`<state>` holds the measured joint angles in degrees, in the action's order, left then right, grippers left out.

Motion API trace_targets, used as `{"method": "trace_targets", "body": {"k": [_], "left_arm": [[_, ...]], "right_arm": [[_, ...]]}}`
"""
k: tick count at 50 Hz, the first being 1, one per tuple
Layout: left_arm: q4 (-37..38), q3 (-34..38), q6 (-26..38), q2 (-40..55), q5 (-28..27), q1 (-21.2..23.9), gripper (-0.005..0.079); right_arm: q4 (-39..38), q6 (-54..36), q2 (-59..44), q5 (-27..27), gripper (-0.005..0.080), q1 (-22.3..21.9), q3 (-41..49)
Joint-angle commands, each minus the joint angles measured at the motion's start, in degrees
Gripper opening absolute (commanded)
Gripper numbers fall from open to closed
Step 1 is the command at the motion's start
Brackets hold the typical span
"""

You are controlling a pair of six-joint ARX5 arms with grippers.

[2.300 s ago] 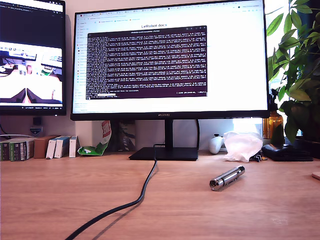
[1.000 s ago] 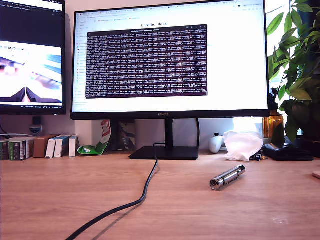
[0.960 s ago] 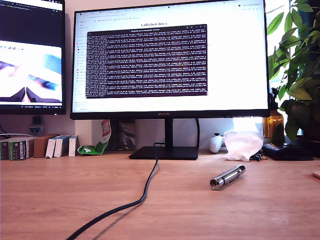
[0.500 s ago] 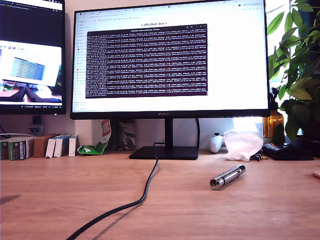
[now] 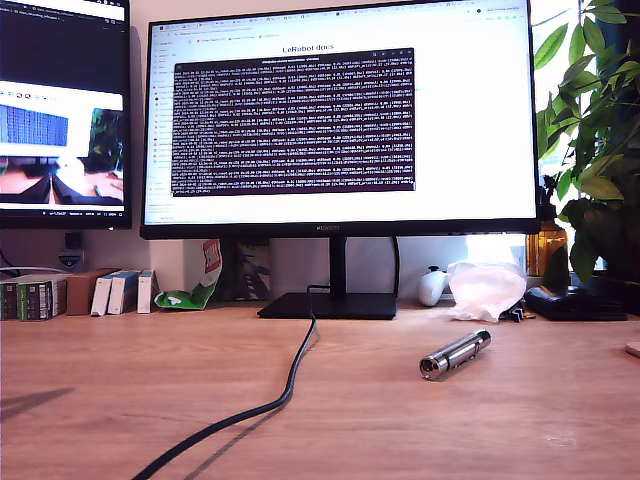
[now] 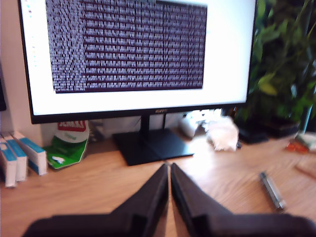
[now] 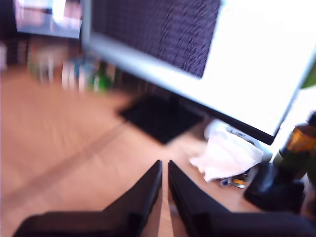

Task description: Pick the metallic laser pointer with your right arm, pass it to your left arm, then place it down to the left side of the table

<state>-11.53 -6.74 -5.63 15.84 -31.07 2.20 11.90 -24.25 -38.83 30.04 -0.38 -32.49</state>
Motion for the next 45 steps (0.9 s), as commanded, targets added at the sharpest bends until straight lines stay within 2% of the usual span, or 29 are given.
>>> {"method": "trace_targets", "body": {"k": [1,9,19,24,27,32,45], "left_arm": [[-0.52,-1.29,1.88,1.31,0.04,-0.15,-0.0022],[-0.55,-1.53,2.23,3.98,0.94,-0.15,-0.0022],[-1.07,-1.53,2.93,4.83,1.16,-0.15,-0.0022],[-1.92,-1.53,2.91,4.81,1.53,-0.15,-0.0022],[-2.34,-1.53,2.91,4.81,1.55,-0.15,-0.0022],[-2.86,-1.53,2.89,4.81,1.55,-0.15,-0.0022],[-3.13,-1.53,2.86,4.81,1.53,-0.15,-0.0022]], "right_arm": [[0.87,-6.29,-4.72,1.88,-0.0012,0.0,-2.84],[4.63,-16.33,-17.25,10.23,-0.0011,0.83,-11.93],[14.08,-25.68,-31.45,9.49,-0.0011,5.77,-23.63],[18.8,-32.11,-38.01,3.72,-0.0011,8.68,-28.79],[21.77,-34.45,-41.42,-1.88,-0.0011,10.71,-31.47],[26.97,-43.3,-46.16,-10.73,-0.0011,14.6,-35.08],[32.24,-63.63,-52.17,-27.41,-0.0011,21.0,-36.61]]}}
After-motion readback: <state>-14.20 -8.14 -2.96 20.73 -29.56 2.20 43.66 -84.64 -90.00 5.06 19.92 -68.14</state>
